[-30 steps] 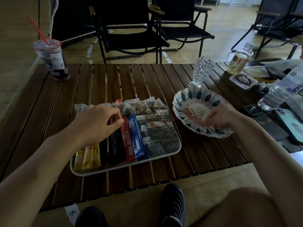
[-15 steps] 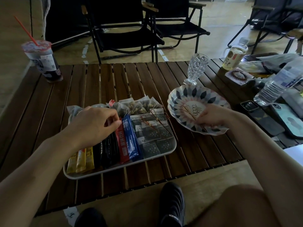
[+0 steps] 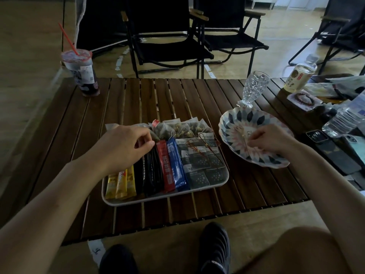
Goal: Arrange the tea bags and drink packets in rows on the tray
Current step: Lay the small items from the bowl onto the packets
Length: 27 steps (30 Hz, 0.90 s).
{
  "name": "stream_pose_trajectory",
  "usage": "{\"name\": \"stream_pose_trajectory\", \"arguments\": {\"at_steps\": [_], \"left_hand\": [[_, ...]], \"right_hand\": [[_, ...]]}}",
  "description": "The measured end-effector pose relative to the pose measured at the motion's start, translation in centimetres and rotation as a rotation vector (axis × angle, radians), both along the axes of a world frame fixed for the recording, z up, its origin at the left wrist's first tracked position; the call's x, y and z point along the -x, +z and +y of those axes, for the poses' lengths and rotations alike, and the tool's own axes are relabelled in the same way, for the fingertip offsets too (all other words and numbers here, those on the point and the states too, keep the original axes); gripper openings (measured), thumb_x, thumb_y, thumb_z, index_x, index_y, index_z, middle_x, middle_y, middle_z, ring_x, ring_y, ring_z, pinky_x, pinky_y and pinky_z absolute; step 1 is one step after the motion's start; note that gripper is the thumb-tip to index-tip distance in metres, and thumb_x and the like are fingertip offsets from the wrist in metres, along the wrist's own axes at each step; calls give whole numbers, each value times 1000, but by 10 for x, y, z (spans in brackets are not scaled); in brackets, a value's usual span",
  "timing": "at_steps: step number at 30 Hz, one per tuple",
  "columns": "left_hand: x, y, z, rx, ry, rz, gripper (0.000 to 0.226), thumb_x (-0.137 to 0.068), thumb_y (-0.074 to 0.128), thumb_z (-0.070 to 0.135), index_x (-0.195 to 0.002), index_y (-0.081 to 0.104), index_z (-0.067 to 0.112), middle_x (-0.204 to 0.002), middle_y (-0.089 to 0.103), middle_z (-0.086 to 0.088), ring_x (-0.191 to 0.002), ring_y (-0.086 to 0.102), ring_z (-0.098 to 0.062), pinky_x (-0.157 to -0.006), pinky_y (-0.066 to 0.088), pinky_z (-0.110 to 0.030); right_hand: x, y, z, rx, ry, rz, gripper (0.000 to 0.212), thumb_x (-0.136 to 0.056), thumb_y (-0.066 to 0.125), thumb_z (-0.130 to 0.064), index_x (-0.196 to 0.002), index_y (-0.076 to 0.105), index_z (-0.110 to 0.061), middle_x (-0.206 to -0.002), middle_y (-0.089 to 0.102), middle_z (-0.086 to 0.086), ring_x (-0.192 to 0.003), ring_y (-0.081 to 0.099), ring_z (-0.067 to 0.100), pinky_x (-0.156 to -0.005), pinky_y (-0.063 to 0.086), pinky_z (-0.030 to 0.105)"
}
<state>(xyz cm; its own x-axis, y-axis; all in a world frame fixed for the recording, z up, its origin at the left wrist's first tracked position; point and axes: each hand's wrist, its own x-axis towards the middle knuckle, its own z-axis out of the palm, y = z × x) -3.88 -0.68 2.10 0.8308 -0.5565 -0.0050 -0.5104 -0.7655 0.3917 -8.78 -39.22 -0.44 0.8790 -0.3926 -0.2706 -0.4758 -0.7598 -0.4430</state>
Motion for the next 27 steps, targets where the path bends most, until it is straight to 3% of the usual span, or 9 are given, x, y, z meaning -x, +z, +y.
{"name": "stream_pose_trajectory", "arguments": {"at_steps": [3, 8, 15, 21, 27], "left_hand": [[-1, 2, 4, 10, 5, -26, 9, -92, 51, 46, -90, 56, 40, -81, 60, 17, -77, 59, 0, -73, 51, -29], [-2, 3, 5, 17, 13, -38, 8, -94, 53, 42, -93, 58, 36, -78, 54, 20, -74, 54, 4, -81, 44, -32], [-4, 1, 10, 8, 10, -50, 10, -94, 53, 42, -95, 59, 34, -80, 53, 22, -76, 53, 5, -82, 46, -31], [-4, 1, 9, 9, 5, -63, 8, -95, 54, 40, -94, 58, 33, -79, 51, 22, -75, 52, 7, -83, 42, -30], [-5, -2, 7, 7, 1, -62, 13, -93, 52, 44, -95, 59, 33, -79, 53, 22, -75, 54, 5, -81, 45, -32]], "right_hand": [[1, 9, 12, -56, 11, -27, 12, -82, 78, -23, -88, 69, -25, -92, 68, -4, -80, 64, 11, -61, 48, 22], [8, 34, 66, -205, 241, 34, 12, -83, 74, -24, -92, 72, -17, -87, 73, -1, -80, 71, 15, -73, 58, 29], [6, 19, 126, 4, 425, 73, 7, -84, 75, -26, -81, 74, -20, -79, 71, -8, -68, 66, 1, -52, 45, 6], [3, 5, 138, 171, 456, 25, 14, -86, 72, -24, -73, 75, -20, -77, 72, -5, -70, 66, 4, -71, 60, 27], [8, 17, 136, 204, 461, 16, 20, -85, 73, -32, -75, 73, -14, -78, 70, -1, -69, 65, 7, -67, 59, 29]]}}
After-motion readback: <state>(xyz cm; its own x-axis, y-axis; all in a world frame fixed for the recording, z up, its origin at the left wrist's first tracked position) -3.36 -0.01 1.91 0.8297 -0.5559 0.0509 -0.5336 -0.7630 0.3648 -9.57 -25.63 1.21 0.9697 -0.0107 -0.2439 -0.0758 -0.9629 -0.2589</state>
